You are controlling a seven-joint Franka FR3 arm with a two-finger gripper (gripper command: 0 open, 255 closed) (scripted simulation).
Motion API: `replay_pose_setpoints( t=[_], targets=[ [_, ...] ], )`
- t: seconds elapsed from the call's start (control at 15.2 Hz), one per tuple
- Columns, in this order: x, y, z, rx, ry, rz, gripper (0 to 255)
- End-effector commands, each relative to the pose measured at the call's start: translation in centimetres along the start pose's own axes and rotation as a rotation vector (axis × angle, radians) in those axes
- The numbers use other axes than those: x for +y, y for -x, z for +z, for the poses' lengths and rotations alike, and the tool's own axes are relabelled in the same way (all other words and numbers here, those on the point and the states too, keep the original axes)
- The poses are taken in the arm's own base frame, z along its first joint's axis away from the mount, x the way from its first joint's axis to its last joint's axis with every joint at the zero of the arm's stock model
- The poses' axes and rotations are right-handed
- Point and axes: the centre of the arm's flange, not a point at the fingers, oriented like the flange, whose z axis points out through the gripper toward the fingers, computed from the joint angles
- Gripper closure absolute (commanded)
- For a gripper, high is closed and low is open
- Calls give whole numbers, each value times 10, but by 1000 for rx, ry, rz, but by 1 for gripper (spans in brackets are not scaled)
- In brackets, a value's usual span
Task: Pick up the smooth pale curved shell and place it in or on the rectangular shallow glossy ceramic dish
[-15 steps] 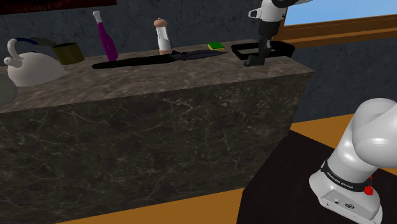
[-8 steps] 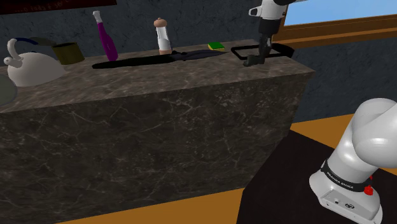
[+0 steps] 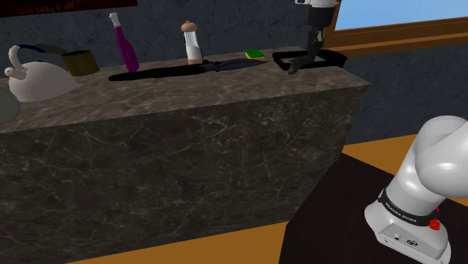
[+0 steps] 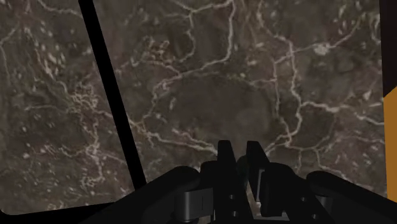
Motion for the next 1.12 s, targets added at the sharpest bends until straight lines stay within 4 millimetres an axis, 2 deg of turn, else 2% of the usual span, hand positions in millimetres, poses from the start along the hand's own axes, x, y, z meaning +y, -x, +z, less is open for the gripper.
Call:
replay_pose_setpoints(
  t=[0.0,0.79,1.06],
  targets=[
    [1,-1,-10,0,0,0,255],
    [4,-4,-72,0,0,0,255],
    [55,9,-69,0,0,0,255]
  ],
)
